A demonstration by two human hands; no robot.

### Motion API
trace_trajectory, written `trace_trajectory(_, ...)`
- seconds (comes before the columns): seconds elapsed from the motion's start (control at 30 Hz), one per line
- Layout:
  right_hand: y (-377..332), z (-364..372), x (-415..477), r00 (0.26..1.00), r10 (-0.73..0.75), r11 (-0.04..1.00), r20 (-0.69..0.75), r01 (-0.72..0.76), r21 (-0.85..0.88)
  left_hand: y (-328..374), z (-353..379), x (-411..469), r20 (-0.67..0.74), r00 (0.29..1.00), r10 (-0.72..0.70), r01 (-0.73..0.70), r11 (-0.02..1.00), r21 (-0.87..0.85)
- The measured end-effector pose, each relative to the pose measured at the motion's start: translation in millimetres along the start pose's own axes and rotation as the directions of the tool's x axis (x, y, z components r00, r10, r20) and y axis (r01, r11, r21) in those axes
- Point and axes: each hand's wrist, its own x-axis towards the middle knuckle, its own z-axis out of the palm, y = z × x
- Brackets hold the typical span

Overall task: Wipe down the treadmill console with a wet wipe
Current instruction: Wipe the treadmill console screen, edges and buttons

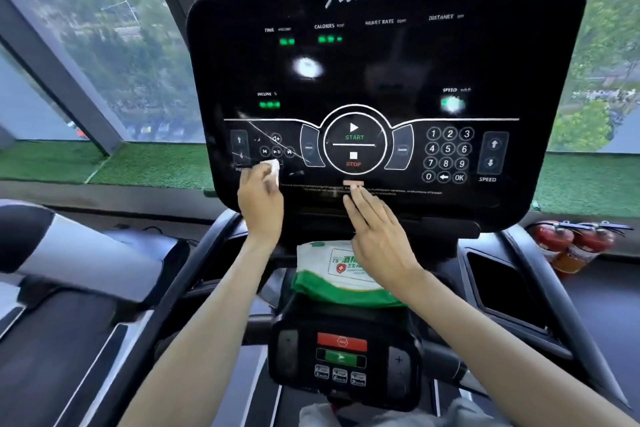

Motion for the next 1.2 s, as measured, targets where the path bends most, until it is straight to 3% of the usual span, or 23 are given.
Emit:
trace_trajectory(0.03,-4.7,2.1,3.7,1.000,-0.009,1.000,0.011,0.009,-0.006,7.0,1.2,-2.6,0.014,1.000,0.003,-0.003,1.000,0.013)
trace_trajectory(0.13,-16.6,9.4,10.8,0.997,-0.039,0.998,0.068,0.041,-0.038,20.0,11.2,-20.3,0.201,0.909,0.367,-0.377,0.926,0.012)
trace_trajectory(0.17,-18.6,11.3,11.7,0.994,-0.039,0.998,0.102,0.045,-0.054,16.8,10.3,-17.5,0.216,0.888,0.406,-0.415,0.910,-0.001)
trace_trajectory(0.2,-19.1,13.1,11.4,0.991,-0.032,0.996,0.132,0.042,-0.074,10.6,8.7,-10.5,0.188,0.914,0.359,-0.363,0.932,-0.014)
trace_trajectory(0.3,-18.6,16.1,8.6,0.989,-0.006,0.992,0.150,0.025,-0.127,-3.0,-0.4,3.2,0.003,1.000,0.012,-0.012,0.997,-0.081)
trace_trajectory(0.33,-19.2,17.3,8.6,0.988,-0.005,0.990,0.151,0.027,-0.142,1.7,-0.7,0.8,0.006,1.000,0.027,-0.027,0.998,-0.063)
trace_trajectory(0.37,-20.7,18.2,8.9,0.989,-0.002,0.987,0.148,0.026,-0.156,9.1,1.3,-4.3,0.054,0.989,0.137,-0.136,0.990,-0.020)
trace_trajectory(0.43,-23.3,20.1,9.4,0.991,0.003,0.986,0.133,0.019,-0.165,14.6,7.4,-16.1,0.174,0.892,0.417,-0.428,0.903,0.033)
trace_trajectory(0.47,-24.1,20.2,9.8,0.991,0.005,0.986,0.136,0.017,-0.165,12.2,6.8,-14.1,0.194,0.858,0.476,-0.492,0.870,0.044)
trace_trajectory(0.5,-24.4,19.8,10.1,0.990,0.005,0.986,0.144,0.019,-0.168,7.6,4.9,-8.6,0.181,0.873,0.453,-0.467,0.883,0.044)
trace_trajectory(0.6,-23.0,19.8,9.8,0.989,0.001,0.981,0.151,0.028,-0.193,-4.6,-1.5,3.4,0.026,0.989,0.142,-0.143,0.989,0.022)
trace_trajectory(0.63,-23.4,20.1,9.8,0.989,0.006,0.981,0.149,0.023,-0.193,-1.2,-1.9,1.2,0.024,0.988,0.151,-0.152,0.988,0.030)
trace_trajectory(0.67,-24.3,20.4,9.9,0.990,0.013,0.982,0.143,0.014,-0.188,4.9,0.1,-4.0,0.071,0.964,0.257,-0.261,0.964,0.053)
trace_trajectory(0.73,-25.9,21.4,10.3,0.992,0.024,0.984,0.126,-0.001,-0.176,8.1,7.9,-15.7,0.193,0.815,0.546,-0.568,0.818,0.086)
trace_trajectory(0.77,-26.2,21.4,10.6,0.992,0.026,0.985,0.124,-0.004,-0.173,5.5,7.6,-13.0,0.212,0.772,0.599,-0.626,0.775,0.090)
trace_trajectory(0.8,-26.2,21.1,10.7,0.992,0.025,0.985,0.125,-0.003,-0.172,1.8,4.4,-6.8,0.206,0.793,0.574,-0.598,0.797,0.081)
trace_trajectory(0.87,-24.9,20.8,10.5,0.992,0.019,0.986,0.123,0.002,-0.166,-9.7,-2.1,6.8,0.071,0.936,0.343,-0.347,0.937,0.038)
trace_trajectory(0.93,-25.0,21.4,10.7,0.994,0.020,0.986,0.112,-0.001,-0.166,-12.3,-4.3,9.3,0.014,0.985,0.174,-0.174,0.985,0.013)
trace_trajectory(1.0,-27.9,23.1,11.9,0.996,0.029,0.987,0.089,-0.015,-0.160,-0.3,-1.4,0.0,0.124,0.929,0.349,-0.359,0.931,0.071)
trace_trajectory(1.07,-31.9,24.1,13.1,0.996,0.025,0.989,0.080,-0.013,-0.144,0.2,1.2,-8.9,0.266,0.784,0.560,-0.596,0.800,0.070)
trace_trajectory(1.1,-33.2,24.4,14.1,0.997,0.012,0.990,0.079,-0.001,-0.143,-4.8,-2.5,-4.4,0.294,0.753,0.589,-0.632,0.772,0.072)
trace_trajectory(1.13,-33.8,24.4,15.2,0.997,-0.004,0.990,0.080,0.016,-0.143,-13.7,-7.2,3.5,0.278,0.778,0.563,-0.604,0.792,0.089)
trace_trajectory(1.2,-33.3,24.8,17.9,0.996,-0.036,0.990,0.083,0.046,-0.132,-36.6,-17.9,20.0,0.120,0.941,0.317,-0.329,0.939,0.097)
